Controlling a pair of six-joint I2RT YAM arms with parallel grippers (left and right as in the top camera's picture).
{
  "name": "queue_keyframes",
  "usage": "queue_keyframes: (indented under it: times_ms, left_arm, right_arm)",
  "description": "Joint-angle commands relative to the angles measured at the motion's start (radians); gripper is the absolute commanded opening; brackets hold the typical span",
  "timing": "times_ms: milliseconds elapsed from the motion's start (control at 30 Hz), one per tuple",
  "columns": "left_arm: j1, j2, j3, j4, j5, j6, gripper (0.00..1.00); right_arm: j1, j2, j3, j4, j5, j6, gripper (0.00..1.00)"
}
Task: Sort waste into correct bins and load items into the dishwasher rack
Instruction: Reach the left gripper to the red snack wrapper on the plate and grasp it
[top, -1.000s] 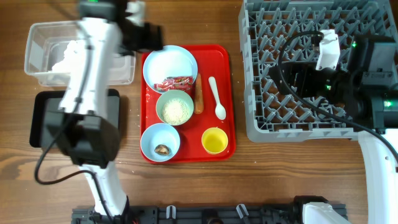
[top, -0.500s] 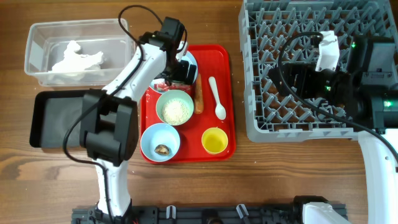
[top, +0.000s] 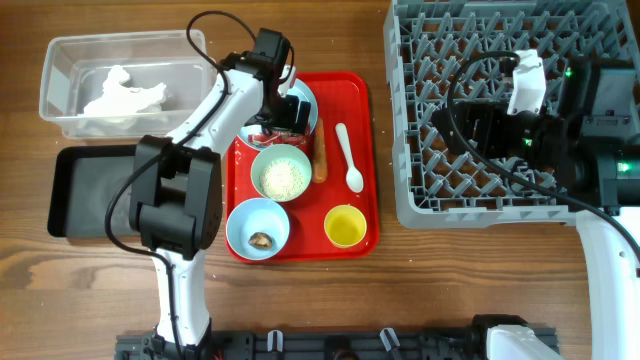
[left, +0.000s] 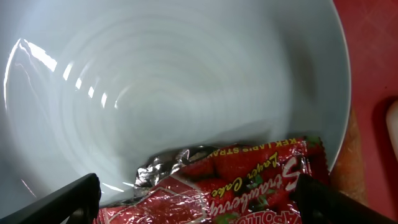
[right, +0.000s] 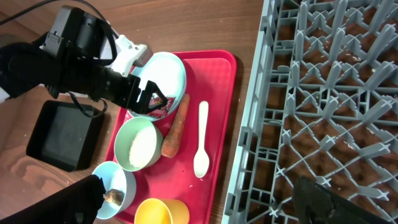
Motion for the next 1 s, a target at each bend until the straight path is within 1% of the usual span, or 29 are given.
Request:
queue_keyframes:
  times_ms: [0, 233, 500, 700, 967]
  left_arm:
    - [0.003, 0.017, -0.01, 0.002, 0.013, 0.019, 1.0]
    - [0.004, 0.017, -0.056, 0.029, 0.012, 0.019, 1.0]
    - [0.006, 0.017, -0.058, 0.052, 0.012, 0.019, 1.0]
    - [0.035, 0.017, -0.058, 0.055, 0.013, 0.019, 1.0]
    - [0.044, 0.017, -0.058, 0.055, 0.038, 0.019, 1.0]
  right_arm:
    - [-0.002, -0.006, 0.019, 0.0, -0.013, -0.006, 1.0]
    - [-0.002, -0.006, 0.019, 0.0, -0.013, -0.007, 1.0]
    - [-0.002, -0.006, 0.019, -0.001, -0.013, -0.006, 1.0]
    - [-0.002, -0.006, 0.019, -0.001, -0.013, -0.006, 1.0]
    - [-0.002, -0.006, 0.019, -0.001, -0.013, -0.007, 1.0]
